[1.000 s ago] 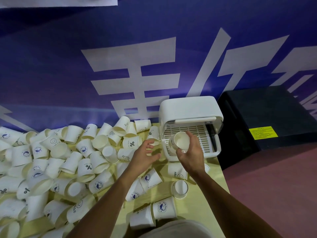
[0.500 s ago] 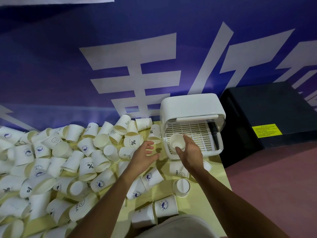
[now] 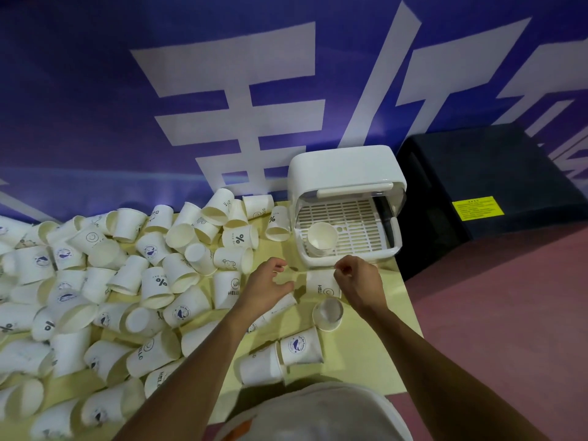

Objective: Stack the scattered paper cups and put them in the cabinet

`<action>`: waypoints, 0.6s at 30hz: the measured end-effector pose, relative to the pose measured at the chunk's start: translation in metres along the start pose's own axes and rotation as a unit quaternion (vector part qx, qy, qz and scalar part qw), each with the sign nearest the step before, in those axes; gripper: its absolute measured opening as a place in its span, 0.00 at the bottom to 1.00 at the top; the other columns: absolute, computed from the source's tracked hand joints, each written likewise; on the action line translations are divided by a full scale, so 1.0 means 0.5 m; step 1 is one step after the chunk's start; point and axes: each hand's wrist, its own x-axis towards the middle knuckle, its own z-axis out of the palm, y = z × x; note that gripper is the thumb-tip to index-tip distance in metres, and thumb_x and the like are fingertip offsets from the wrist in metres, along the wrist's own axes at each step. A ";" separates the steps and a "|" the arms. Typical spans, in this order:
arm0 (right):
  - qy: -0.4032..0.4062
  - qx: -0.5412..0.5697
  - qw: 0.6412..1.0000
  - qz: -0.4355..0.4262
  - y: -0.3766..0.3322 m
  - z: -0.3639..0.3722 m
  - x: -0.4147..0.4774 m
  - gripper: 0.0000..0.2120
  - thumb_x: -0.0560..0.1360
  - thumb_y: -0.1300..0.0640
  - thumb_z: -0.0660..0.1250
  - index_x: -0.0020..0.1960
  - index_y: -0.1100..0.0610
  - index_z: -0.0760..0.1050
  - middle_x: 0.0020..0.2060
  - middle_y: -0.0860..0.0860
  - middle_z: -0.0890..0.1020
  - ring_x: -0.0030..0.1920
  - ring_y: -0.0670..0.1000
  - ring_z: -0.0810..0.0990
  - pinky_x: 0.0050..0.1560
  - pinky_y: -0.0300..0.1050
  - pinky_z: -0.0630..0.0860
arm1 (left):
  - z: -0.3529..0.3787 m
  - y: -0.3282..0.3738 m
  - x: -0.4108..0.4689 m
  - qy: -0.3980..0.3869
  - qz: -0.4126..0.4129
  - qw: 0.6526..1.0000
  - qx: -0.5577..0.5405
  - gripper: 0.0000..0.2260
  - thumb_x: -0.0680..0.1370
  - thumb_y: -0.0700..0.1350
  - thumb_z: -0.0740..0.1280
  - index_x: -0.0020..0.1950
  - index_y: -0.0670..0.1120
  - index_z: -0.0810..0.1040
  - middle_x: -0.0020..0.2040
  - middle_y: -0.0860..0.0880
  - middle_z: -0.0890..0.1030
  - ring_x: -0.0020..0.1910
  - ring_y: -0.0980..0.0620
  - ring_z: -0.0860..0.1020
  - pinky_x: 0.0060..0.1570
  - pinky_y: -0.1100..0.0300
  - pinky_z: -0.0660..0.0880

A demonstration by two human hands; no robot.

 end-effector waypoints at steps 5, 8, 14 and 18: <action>-0.040 0.026 0.998 0.032 0.042 0.028 -0.050 0.14 0.76 0.48 0.70 0.59 0.54 0.79 0.51 0.45 0.81 0.52 0.48 0.80 0.53 0.48 0.78 | 0.021 -0.048 -0.020 -0.014 -0.006 0.991 0.130 0.26 0.70 0.53 0.73 0.66 0.49 0.73 0.61 0.48 0.75 0.61 0.48 0.75 0.61 0.51 0.73; -0.079 -0.003 0.997 0.018 0.058 0.044 -0.069 0.22 0.74 0.44 0.72 0.64 0.53 0.76 0.57 0.48 0.79 0.56 0.51 0.79 0.55 0.49 0.77 | 0.028 -0.068 -0.023 0.013 -0.011 0.984 0.176 0.27 0.69 0.54 0.74 0.66 0.48 0.74 0.59 0.45 0.76 0.58 0.43 0.76 0.59 0.51 0.73; -0.123 -0.071 0.990 0.024 0.051 0.062 -0.079 0.34 0.70 0.42 0.75 0.72 0.50 0.70 0.66 0.52 0.73 0.65 0.56 0.73 0.63 0.53 0.75 | 0.033 -0.089 -0.020 0.039 -0.036 0.974 0.221 0.33 0.69 0.53 0.75 0.71 0.50 0.69 0.65 0.44 0.73 0.63 0.41 0.72 0.62 0.49 0.71; -0.129 -0.107 0.985 0.034 0.059 0.082 -0.076 0.33 0.70 0.43 0.75 0.72 0.51 0.70 0.65 0.54 0.73 0.64 0.57 0.74 0.60 0.54 0.76 | 0.044 -0.101 -0.003 0.006 -0.068 0.966 0.248 0.37 0.69 0.56 0.75 0.74 0.51 0.66 0.66 0.45 0.73 0.66 0.42 0.71 0.64 0.46 0.67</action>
